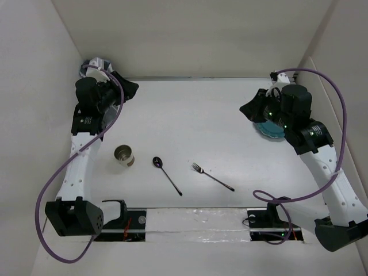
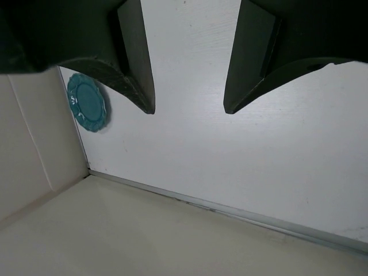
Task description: Set the dinner table for one person
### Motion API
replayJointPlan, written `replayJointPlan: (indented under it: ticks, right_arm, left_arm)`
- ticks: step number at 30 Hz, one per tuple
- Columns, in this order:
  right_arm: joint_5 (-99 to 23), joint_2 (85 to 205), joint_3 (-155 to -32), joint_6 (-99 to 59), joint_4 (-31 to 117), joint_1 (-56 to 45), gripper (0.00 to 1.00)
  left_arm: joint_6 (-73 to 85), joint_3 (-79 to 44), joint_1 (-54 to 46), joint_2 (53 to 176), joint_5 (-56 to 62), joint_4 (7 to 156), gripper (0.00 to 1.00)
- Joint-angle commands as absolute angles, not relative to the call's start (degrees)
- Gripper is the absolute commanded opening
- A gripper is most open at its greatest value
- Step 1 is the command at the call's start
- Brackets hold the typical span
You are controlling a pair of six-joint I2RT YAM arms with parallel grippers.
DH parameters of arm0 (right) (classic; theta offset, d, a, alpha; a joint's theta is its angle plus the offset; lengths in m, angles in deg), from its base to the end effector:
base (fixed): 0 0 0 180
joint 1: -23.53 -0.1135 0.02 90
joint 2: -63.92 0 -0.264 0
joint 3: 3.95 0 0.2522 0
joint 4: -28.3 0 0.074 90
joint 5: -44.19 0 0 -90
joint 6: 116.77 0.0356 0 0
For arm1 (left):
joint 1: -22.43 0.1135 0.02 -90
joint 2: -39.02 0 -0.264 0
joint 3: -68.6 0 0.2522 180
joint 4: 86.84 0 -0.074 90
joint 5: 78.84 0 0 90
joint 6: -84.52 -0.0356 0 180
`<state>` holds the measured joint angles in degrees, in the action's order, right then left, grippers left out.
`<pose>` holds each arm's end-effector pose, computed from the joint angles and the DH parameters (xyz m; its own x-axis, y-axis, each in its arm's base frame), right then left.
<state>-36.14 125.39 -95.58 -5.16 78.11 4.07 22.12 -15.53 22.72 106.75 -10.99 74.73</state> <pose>0.2005 0.0772 0.4355 -0.4707 0.2188 -0.8548 -0.3272 0.8564 0.3994 0.2689 -0.0121 0.4252 -0.2038 -0.4301 -0.8795 0.3133 0.8224 -0.4748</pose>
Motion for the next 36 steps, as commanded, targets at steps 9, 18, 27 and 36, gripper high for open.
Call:
replayJointPlan:
  ticks: [9,18,27,36]
  right_arm:
    - [-28.58,124.12,-91.72,-4.27,74.93,3.67,0.00]
    - [-30.87,123.33,-88.56,-5.76,75.11,3.05,0.00]
    - [-29.20,127.46,-89.43,-6.82,75.99,1.91,0.00]
    - [-29.55,129.30,-87.86,-6.73,72.47,1.91,0.33]
  left_arm:
    - [24.06,-30.73,23.66,117.05,5.87,65.01,0.00]
    - [23.35,-36.57,33.42,127.95,21.43,57.08,0.43]
    - [24.76,-36.57,38.51,139.81,22.50,57.87,0.55]
    - [24.50,-31.38,40.01,147.99,22.67,56.73,0.53]
